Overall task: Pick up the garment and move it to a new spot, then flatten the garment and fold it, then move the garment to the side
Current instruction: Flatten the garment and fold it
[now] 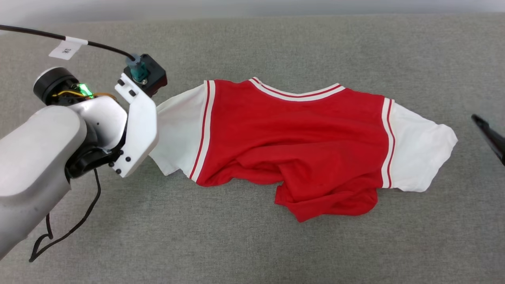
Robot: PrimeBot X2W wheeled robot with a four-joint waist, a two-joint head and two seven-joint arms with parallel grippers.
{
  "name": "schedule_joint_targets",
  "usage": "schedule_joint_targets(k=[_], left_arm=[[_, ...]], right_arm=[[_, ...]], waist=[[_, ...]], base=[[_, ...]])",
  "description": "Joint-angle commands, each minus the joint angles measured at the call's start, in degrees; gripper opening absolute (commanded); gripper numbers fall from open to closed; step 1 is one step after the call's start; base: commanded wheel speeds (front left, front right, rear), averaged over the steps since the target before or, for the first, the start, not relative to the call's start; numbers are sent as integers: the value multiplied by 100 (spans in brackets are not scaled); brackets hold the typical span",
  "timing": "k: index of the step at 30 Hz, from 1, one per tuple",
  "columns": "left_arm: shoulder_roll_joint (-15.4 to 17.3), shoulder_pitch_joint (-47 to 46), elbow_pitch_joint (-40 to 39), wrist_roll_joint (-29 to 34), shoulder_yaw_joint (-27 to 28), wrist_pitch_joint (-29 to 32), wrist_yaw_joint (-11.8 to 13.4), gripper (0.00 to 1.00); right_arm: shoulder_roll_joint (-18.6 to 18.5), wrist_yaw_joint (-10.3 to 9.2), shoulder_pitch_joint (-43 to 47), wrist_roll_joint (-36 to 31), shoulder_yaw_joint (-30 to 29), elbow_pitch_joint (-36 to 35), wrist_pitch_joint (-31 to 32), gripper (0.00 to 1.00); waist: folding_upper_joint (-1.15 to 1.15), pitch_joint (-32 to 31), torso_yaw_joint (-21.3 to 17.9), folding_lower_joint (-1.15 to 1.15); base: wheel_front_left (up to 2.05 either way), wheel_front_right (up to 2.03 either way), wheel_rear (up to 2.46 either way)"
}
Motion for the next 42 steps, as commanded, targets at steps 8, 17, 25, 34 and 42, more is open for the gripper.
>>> schedule_joint_targets(k=[8,17,25,34,42], left_arm=[[-138,-303,-94,97,-147,-196,18,0],[-229,-642,-45,74,-274,-397,18,0],[-284,-851,83,28,-408,-566,18,0],[-314,-613,500,-49,-568,-981,18,0],[-323,-423,813,-78,-561,-1640,18,0]], right_arm=[[-872,-5,-839,1378,1171,0,2398,100],[-667,-5,-1531,1705,1516,626,3473,100],[-428,-4,-1299,1805,2083,911,3531,100],[-394,-4,-1620,1806,2229,923,2595,0],[-549,-5,-1863,2016,2266,776,1544,0]], waist=[[0,386,234,0],[0,841,408,0],[0,1061,478,0],[0,598,320,0],[0,-260,192,0]], base=[[0,0,0],[0,0,0],[0,0,0],[0,0,0],[0,0,0]])
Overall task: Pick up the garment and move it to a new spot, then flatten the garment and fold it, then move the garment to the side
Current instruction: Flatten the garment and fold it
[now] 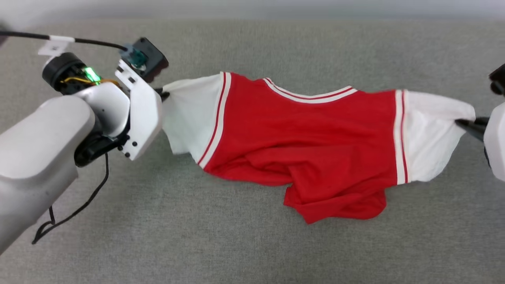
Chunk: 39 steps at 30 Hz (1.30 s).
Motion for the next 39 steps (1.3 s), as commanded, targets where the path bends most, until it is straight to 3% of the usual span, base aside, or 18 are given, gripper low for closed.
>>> schedule_joint_targets(k=[1,9,18,33,39], left_arm=[[11,33,37,-50,103,-161,27,0],[94,-216,53,120,284,-613,90,0],[-140,-868,306,481,558,-1155,221,0],[-838,-2940,1412,1366,983,-2143,404,0],[-831,-3845,1753,1614,1122,-2407,318,0]], right_arm=[[-82,-4,-105,72,5,-62,-172,0],[-218,-4,-426,70,-73,-148,-901,0],[-131,-4,-1282,-132,-215,14,-1280,0],[458,-4,-3947,-1357,-135,1104,-1755,0],[738,-4,-5097,-1792,-63,1620,-2071,0]], waist=[[0,-400,-84,0],[0,-1036,-142,0],[0,-1182,-164,0],[0,23,-173,0],[0,666,-243,0]], base=[[0,0,0],[0,0,0],[0,0,0],[0,0,0],[0,0,0]])
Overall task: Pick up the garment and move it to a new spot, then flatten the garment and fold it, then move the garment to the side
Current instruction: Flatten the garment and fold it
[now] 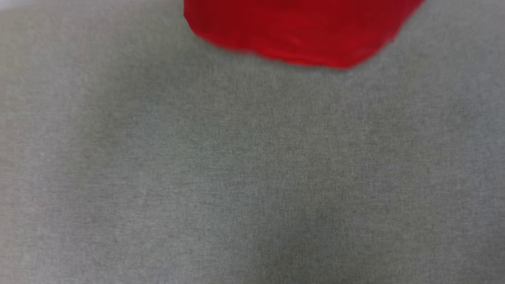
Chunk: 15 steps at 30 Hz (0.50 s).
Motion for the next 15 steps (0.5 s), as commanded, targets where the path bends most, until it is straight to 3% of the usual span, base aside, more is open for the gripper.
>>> schedule_joint_targets(k=[1,9,15], left_arm=[[2,-269,121,56,19,-46,-46,0],[-48,-872,580,74,157,-324,-124,0],[-167,-887,897,-1,114,-483,-190,0]], right_arm=[[93,-6,-407,-136,31,167,-123,0],[262,-6,-1433,-386,254,729,-495,0],[342,-6,-1626,-259,513,1117,-724,0]], waist=[[0,454,-43,0],[0,853,-21,0],[0,1003,-6,0]], base=[[0,0,0],[0,0,0],[0,0,0]])
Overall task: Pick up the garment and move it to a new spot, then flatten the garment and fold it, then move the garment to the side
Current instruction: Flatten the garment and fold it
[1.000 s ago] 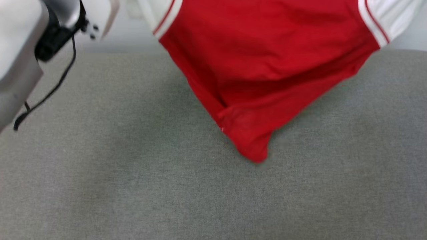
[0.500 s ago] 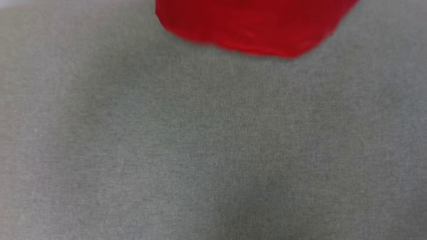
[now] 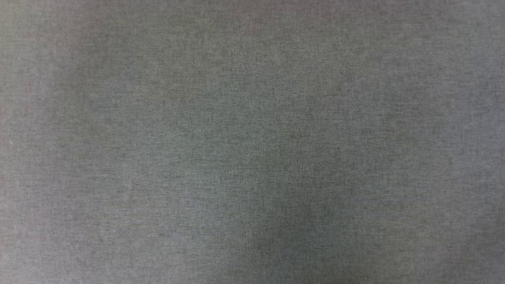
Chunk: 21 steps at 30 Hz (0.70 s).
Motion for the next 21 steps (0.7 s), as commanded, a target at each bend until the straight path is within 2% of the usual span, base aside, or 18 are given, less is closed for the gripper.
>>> schedule_joint_targets(k=[1,10,17,21], left_arm=[[-67,-8,72,-21,-8,-93,-5,0],[-261,874,451,-354,-196,-534,-98,0],[-166,2446,344,-823,-271,-1016,-114,0],[-26,3517,159,-1110,-259,-1193,-21,0]], right_arm=[[52,-5,-3,75,70,102,-83,0],[160,-5,973,444,864,473,-737,0],[140,-4,2235,969,1402,370,-1288,0],[29,-5,3003,1219,1618,218,-1521,0]], waist=[[0,55,8,-1],[0,-44,-29,-1],[0,-474,-61,-1],[0,-737,-65,-1]], base=[[0,0,0],[0,0,0],[0,0,0],[0,0,0]])
